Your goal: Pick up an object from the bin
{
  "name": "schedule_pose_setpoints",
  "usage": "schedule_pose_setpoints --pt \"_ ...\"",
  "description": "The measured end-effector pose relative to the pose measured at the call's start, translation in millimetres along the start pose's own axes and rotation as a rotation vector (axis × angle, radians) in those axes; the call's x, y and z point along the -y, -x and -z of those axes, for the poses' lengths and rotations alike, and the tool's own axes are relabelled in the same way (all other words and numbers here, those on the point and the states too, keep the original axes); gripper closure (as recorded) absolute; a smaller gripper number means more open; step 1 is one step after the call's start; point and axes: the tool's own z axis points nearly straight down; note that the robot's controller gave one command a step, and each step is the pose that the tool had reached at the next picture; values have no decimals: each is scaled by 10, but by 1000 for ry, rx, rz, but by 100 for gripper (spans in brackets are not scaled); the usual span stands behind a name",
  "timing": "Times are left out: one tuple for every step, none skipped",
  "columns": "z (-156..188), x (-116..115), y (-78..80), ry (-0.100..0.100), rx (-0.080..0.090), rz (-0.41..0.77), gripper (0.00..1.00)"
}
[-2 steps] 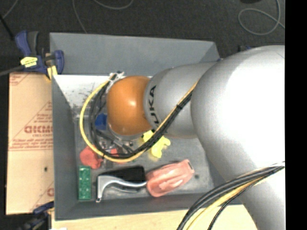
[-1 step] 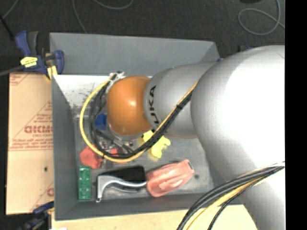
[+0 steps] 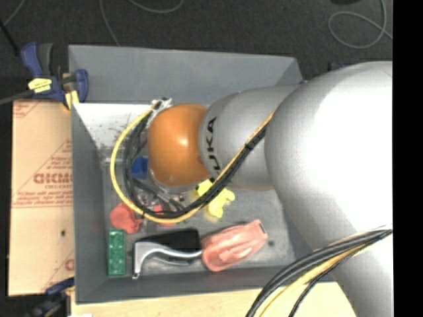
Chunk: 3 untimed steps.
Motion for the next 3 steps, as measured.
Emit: schedule_pose_setpoints --pt "206 3 -18 -1 -7 -1 100" --pt "449 3 0 -1 -2 -2 100" --pt "644 3 15 -1 4 -3 100"
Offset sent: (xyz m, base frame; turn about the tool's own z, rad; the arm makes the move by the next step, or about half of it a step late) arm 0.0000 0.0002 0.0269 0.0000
